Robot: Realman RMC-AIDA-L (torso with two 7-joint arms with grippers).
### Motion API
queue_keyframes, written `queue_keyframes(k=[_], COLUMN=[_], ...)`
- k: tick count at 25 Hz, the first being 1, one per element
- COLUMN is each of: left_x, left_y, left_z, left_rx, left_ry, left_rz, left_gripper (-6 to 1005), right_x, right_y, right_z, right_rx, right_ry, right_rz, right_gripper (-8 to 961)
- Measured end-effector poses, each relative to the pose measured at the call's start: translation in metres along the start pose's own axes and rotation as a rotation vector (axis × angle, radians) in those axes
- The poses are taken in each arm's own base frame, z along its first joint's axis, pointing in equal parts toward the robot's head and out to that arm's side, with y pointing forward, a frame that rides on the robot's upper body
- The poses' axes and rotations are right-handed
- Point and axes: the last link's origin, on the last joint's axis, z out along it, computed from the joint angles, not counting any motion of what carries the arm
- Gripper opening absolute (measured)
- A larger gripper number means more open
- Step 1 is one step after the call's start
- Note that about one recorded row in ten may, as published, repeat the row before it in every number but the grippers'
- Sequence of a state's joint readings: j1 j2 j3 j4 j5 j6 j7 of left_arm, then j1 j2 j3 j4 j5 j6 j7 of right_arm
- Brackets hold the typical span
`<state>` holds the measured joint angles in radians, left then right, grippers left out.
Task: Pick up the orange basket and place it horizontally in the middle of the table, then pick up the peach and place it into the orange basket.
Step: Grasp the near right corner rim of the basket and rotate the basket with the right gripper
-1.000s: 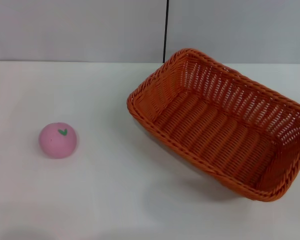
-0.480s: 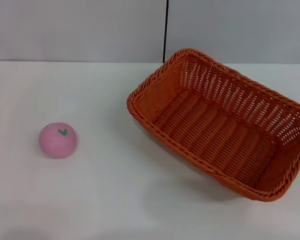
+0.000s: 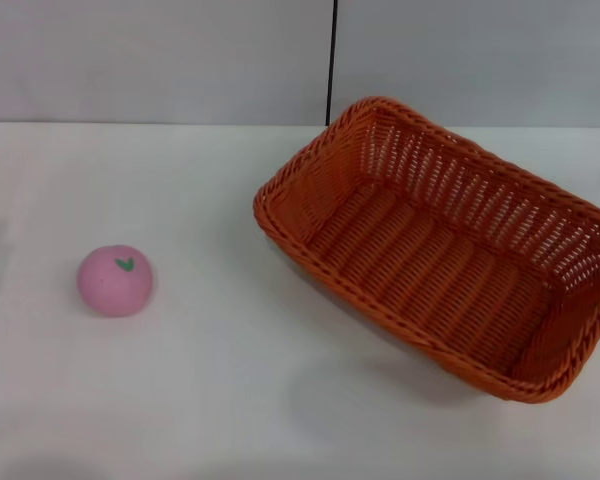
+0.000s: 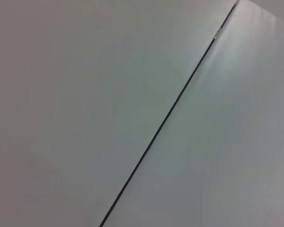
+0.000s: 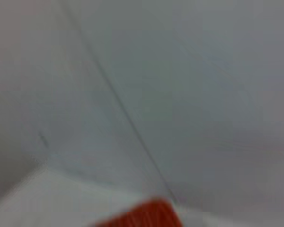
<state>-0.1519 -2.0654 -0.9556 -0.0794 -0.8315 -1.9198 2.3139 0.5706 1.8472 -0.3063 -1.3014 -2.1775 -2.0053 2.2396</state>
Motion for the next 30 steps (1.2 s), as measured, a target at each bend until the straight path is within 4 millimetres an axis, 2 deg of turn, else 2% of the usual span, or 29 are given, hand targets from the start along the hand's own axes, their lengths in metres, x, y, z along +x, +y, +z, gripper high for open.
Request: queue_keyframes(k=[1,2,3,4,5,6,9,10,12,13,15,21,30], left_x=[0.000,0.000,0.000,-0.001,-0.001,-0.001,-0.005,-0.006,-0.007,-0.007,-0.008,-0.012,-0.014], left_y=[0.000,0.000,0.000,0.000,0.000,0.000,0.000,0.000,0.000,0.000,0.000,-0.001,-0.001], left_z=[0.000,0.001,0.001,0.002,0.002,0.002,0.003,0.003,0.003,0.003,0.003,0.007,0.011], left_rx=[0.000,-0.001,-0.001,-0.006,-0.005,-0.005,0.000,0.003,0.005,0.005,0.011,0.016,0.012], left_ry=[0.000,-0.002,-0.002,-0.004,-0.006,-0.006,-0.019,-0.026,-0.030,-0.030,-0.035,-0.045,-0.047], left_rz=[0.000,-0.004,-0.004,-0.013,-0.016,-0.016,-0.027,-0.030,-0.033,-0.033,-0.044,-0.065,-0.078], left_gripper=[762,761,761,760,760,759,757,757,756,755,754,751,746], right_x=[0.000,-0.008,-0.008,-0.012,-0.014,-0.014,-0.012,-0.008,-0.005,-0.005,0.002,0.015,0.036], right_y=[0.000,0.001,0.001,0.001,0.001,0.001,0.001,0.002,0.003,0.003,0.005,0.006,0.001], right_z=[0.000,0.019,0.019,0.029,0.051,0.051,0.080,0.095,0.107,0.107,0.120,0.134,0.144], right_rx=[0.000,0.009,0.009,0.018,0.035,0.035,0.067,0.085,0.097,0.097,0.088,0.067,0.029], right_ry=[0.000,0.121,0.121,0.171,0.258,0.258,0.346,0.390,0.422,0.422,0.465,0.533,0.582], right_rz=[0.000,-0.001,-0.001,-0.005,-0.015,-0.015,-0.036,-0.055,-0.074,-0.074,-0.092,-0.098,-0.079], right_gripper=[508,508,508,508,508,511,520,523,591,624,692,738,737])
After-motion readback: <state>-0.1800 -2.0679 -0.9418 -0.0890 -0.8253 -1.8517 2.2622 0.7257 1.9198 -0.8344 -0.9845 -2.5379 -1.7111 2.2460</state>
